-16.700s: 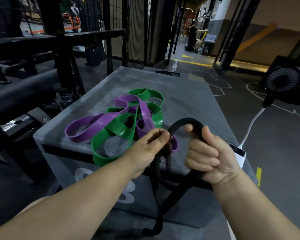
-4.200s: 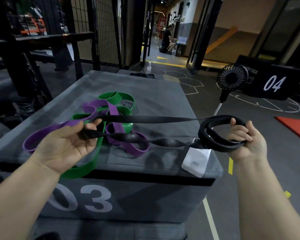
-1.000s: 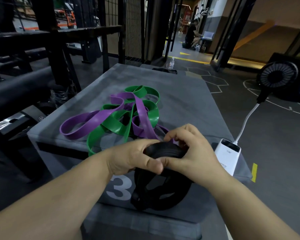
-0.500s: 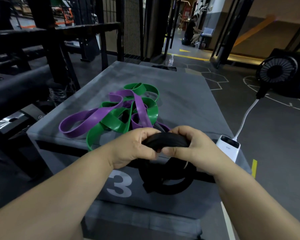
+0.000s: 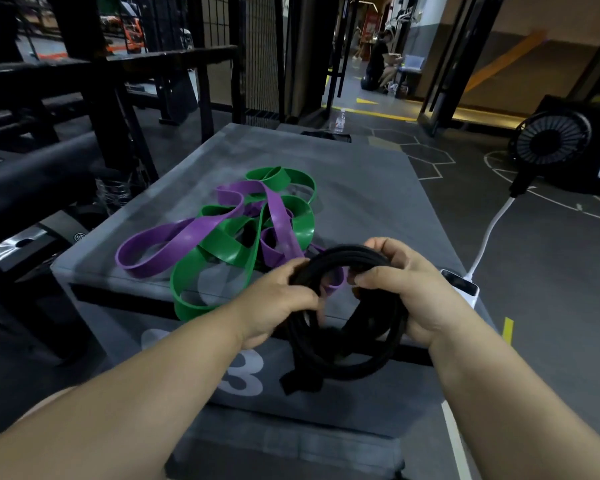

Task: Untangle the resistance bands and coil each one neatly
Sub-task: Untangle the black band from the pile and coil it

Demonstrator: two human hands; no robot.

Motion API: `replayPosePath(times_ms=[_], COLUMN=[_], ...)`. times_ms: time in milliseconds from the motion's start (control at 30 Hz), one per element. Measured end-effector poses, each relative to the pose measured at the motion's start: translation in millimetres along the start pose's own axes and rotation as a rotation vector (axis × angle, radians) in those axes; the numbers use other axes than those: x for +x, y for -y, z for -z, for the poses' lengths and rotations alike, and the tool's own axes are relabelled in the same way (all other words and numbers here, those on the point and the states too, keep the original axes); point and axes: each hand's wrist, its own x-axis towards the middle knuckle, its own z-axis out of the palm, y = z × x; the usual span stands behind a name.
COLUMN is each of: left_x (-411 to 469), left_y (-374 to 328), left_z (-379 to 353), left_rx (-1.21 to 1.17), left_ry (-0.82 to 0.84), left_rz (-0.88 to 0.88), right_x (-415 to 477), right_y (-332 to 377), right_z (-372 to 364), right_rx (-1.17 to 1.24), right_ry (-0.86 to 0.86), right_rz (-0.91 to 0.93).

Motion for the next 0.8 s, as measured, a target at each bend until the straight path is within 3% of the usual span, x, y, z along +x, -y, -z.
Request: replayPosePath(times_ms=[133, 233, 300, 433, 533, 667, 800], left_x=[-2.3, -2.4, -0.6, 0.5, 0.2, 0.0, 2.7], left_y=[-8.2, -9.0, -7.2, -3.0, 0.4, -7.2, -9.0], left_z=[8.0, 7.9, 6.8, 5.5, 2.9, 3.8, 7.7], left_rx=[-0.24, -0.258, -0.162, 0.28, 0.374, -0.128, -0.495], left_ry=[0.028, 0.031, -0.014, -0.043, -0.052, -0.014, -0.003], left_rz=[-0.027, -0.036, -0.042, -0.033, -0.021, 0.003, -0.019], right_x=[0.1, -0.5, 0.5, 0.7, -0.4, -2.2, -3.6], right_y=[-3.6, -5.7, -5.9, -4.4, -5.7, 0.7, 0.0], right_z=[9.4, 7.3, 6.8, 7.0, 3.5, 5.2, 6.8], right_rx=[-0.156, -0.164, -0.163, -0.063, 0.039, 0.078, -0.052], right_ry=[0.014, 0.006, -0.014, 0.019, 0.088, 0.12, 0.214], right_rz=[-0.064, -0.031, -0.009, -0.024, -0.047, -0.101, -0.208])
